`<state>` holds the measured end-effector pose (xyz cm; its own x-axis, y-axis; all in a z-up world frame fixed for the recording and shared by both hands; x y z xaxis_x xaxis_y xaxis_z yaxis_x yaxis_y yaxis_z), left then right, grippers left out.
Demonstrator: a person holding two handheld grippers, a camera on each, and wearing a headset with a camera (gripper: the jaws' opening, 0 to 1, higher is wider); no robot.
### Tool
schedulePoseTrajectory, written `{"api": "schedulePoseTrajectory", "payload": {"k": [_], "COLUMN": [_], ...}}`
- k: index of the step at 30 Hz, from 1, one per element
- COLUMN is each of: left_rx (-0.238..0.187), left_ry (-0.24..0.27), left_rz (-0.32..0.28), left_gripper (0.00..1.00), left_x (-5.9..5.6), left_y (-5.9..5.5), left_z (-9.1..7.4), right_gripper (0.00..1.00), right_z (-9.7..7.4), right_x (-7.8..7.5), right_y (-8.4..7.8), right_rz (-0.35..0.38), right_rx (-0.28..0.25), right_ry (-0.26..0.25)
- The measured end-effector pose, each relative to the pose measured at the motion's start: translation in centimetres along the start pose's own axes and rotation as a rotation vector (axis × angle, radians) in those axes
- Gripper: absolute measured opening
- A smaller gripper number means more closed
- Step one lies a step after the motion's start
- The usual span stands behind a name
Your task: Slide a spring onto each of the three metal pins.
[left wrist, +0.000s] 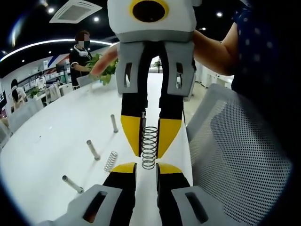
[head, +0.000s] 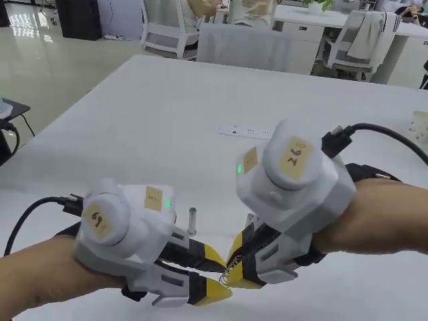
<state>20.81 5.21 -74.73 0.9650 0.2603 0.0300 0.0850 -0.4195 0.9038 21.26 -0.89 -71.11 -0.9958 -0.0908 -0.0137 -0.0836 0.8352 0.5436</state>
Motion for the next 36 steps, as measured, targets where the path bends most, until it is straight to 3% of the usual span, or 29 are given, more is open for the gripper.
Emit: {"api": "schedulePoseTrajectory", "payload": {"k": [17, 36], "left_rx": [-0.040, -0.031], "left_ry": [0.054, 0.147], "left_rz": [-0.110, -0.199], "left_gripper": [0.27, 0.49], "left_x": [1.3, 3.0], "left_y": [-0.5, -1.9], "left_z": [-1.3, -2.6], "right_gripper": [0.09, 0.09], "right_z": [-2.4, -6.0], "right_x": [-1.5, -3.8], "right_y": [-2.1, -4.6], "right_rz": [0.062, 0.144], "right_rx": [0.017, 0.028], "right_ry": [-0.060, -0.153]}}
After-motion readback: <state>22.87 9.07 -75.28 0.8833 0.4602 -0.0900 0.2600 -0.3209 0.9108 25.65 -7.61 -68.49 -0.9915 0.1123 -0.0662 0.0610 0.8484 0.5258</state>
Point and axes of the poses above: the centre of the closed fingertips' face, and the gripper's own axes: z roughly forward along the fingers, x roughly to its left, y roughly out of its top, the point moved 6 cm from there along -z, roughly backward along the fingers, and after that the axes turned 4 degrees about -x, right-handed, at the moved point
